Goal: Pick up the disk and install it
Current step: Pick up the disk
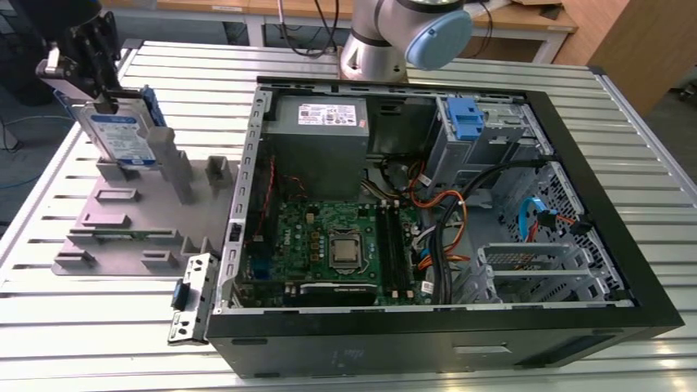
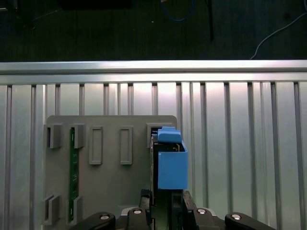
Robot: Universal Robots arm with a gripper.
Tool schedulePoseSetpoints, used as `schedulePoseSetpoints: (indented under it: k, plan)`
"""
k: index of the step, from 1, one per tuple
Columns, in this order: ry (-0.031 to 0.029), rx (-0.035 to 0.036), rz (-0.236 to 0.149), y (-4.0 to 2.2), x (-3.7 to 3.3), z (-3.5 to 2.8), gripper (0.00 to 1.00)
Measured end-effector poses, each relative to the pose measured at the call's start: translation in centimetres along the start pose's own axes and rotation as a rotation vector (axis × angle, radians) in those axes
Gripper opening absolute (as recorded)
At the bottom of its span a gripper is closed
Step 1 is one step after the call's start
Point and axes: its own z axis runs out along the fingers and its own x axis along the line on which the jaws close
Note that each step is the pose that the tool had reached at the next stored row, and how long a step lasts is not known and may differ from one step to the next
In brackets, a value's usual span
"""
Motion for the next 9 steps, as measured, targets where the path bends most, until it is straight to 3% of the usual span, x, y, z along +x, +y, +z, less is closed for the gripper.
schedulePoseSetpoints:
  k: [6, 9]
  plan:
    - [0.0, -0.0002, 0.0, 0.05, -0.03, -1.37, 0.35]
    - [-0.0001, 0.0002, 0.0, 0.05, -0.03, -1.44, 0.35]
